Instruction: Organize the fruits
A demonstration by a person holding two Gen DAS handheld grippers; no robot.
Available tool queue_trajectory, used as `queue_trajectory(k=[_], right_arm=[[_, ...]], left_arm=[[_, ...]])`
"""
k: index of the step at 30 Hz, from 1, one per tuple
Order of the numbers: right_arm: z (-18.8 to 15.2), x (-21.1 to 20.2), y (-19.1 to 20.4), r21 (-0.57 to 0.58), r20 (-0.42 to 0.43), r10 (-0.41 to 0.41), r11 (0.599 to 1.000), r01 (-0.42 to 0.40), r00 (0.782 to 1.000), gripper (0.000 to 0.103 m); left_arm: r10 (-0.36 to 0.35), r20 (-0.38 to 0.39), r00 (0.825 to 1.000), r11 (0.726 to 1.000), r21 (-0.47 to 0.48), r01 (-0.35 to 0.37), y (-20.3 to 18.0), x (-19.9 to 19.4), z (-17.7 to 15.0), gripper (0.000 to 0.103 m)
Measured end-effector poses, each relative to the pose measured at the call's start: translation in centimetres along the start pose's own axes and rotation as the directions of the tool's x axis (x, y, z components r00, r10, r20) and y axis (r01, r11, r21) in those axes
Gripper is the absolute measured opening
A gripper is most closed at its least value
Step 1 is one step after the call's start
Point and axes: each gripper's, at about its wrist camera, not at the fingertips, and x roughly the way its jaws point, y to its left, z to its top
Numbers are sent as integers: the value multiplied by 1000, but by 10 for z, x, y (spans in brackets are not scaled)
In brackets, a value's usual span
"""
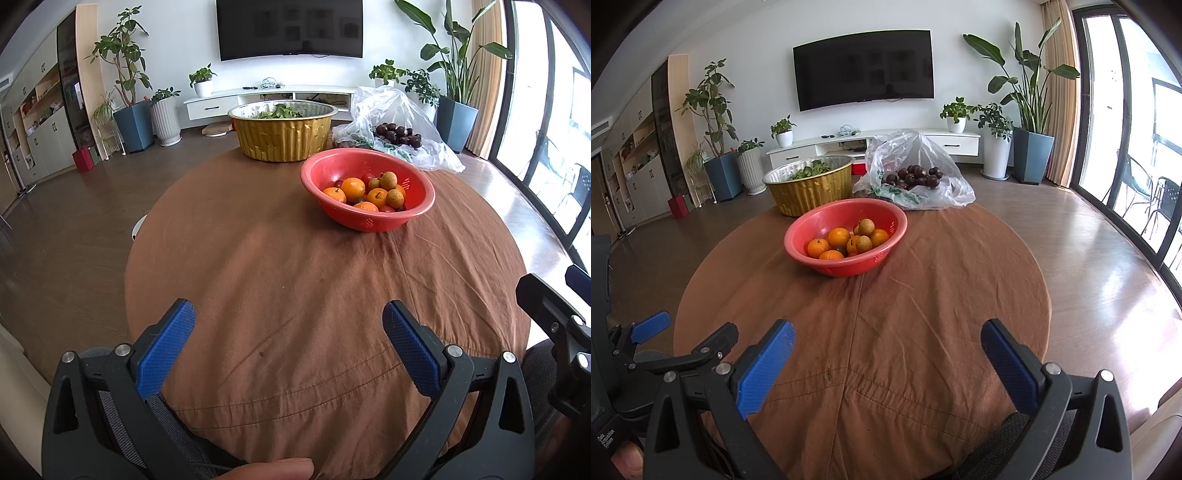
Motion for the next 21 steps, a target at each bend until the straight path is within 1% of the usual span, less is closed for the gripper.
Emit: queue_trajectory(k=[21], right_arm=[[1,-2,0,-1,-2,0,1000,0,1000,103]], left_arm=[[-2,3,1000,1000,1,2,1,0,0,103]])
